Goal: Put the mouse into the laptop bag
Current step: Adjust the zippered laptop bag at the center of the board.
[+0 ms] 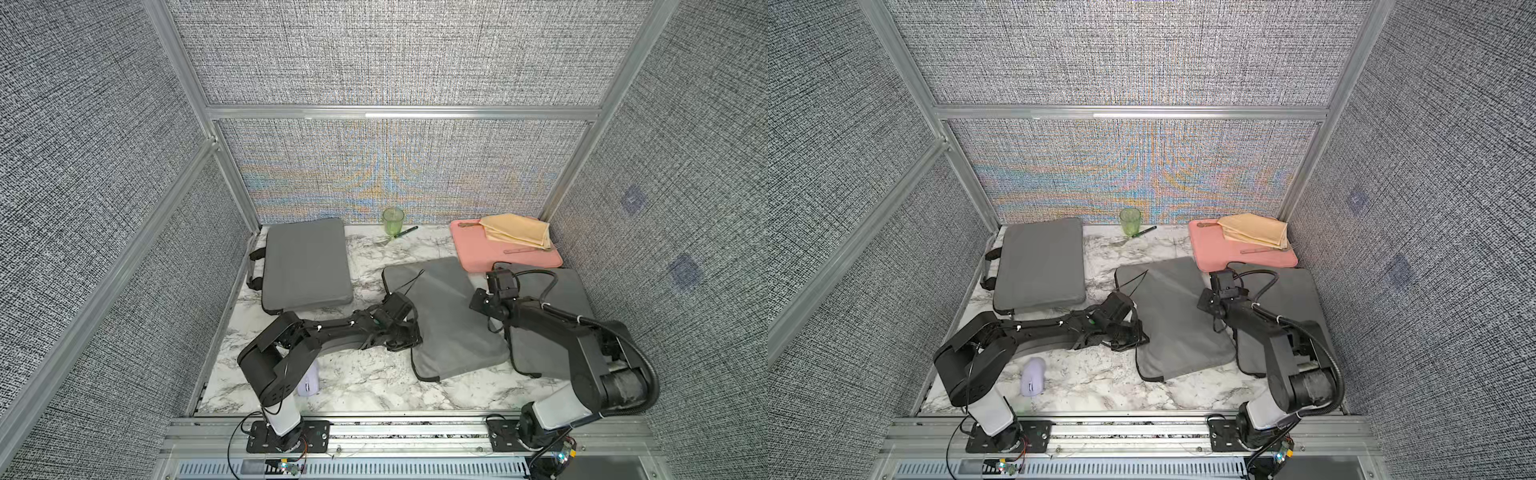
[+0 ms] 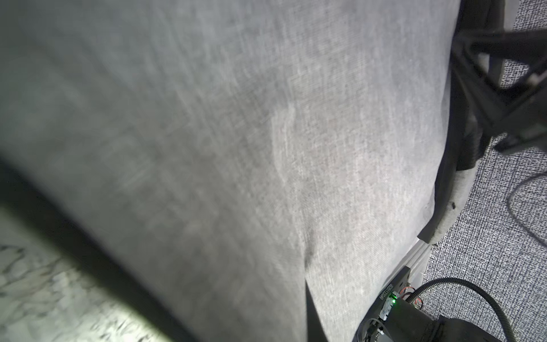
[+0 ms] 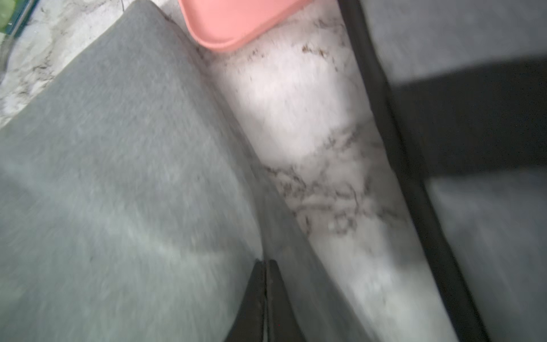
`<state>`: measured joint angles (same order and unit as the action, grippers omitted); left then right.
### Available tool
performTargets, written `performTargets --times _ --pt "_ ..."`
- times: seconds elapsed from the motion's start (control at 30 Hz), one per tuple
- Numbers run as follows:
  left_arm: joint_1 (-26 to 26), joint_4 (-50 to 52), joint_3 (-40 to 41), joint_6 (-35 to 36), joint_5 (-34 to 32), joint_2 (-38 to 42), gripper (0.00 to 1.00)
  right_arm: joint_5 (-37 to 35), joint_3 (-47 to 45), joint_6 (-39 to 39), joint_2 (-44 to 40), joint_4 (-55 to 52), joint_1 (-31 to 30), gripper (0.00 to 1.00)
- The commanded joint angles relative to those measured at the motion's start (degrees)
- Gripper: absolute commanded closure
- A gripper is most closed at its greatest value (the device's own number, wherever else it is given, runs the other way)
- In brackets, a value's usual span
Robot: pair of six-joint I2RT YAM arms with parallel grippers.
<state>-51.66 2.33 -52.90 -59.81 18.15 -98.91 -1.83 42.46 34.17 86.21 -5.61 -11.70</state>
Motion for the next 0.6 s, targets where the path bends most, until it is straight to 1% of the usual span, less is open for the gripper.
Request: performTargets --times 0.0,0.13,0.2,0.3,0.33,0.37,0.4,0.43,0.53,0.57 --pt "-0.2 -2.3 -1.4 1.6 -0.8 -0.4 1.00 2.5 -2.8 2.3 -3.9 -8.0 -0.3 1.00" --pt "-0.4 -2.3 -4.2 2.0 0.1 -2.6 1.00 0.0 -5.0 3.0 -7.3 -9.9 -0.3 1.00" --pt "-0.6 -2.2 -6.0 1.8 1.4 -5.0 1.00 -0.6 -5.8 3.2 -8.4 -9.9 0.0 1.00" --pt "-0.6 -6.1 -3.9 -0.7 1.9 -6.1 1.00 0.6 -5.1 1.7 -9.0 -9.2 0.2 1.00" --pt "-0.6 -6.2 -2.9 -1.0 1.4 -5.7 1.00 0.7 -4.6 1.3 -8.7 -9.3 0.4 0.90" --pt "-0.6 -6.1 -2.1 -0.8 0.8 -5.0 1.00 1.4 -3.6 0.5 -8.1 -9.2 0.5 0.72" --pt "-0.7 -6.0 -1.0 -0.8 0.2 -3.9 1.00 2.2 -2.7 -0.2 -7.3 -8.5 0.6 0.52" --pt "-0.8 -6.0 0.3 -0.7 -0.4 -2.7 1.00 2.9 -1.6 -0.9 -6.4 -7.5 0.6 0.37" --pt "-1.0 -5.8 3.6 -0.3 -1.5 0.4 1.00 6.0 3.4 -2.8 -2.6 -4.9 -0.1 0.23" --pt "-0.9 -5.7 4.0 0.0 -1.4 0.8 1.00 6.1 5.9 -3.5 -0.8 -4.9 -0.5 0.20"
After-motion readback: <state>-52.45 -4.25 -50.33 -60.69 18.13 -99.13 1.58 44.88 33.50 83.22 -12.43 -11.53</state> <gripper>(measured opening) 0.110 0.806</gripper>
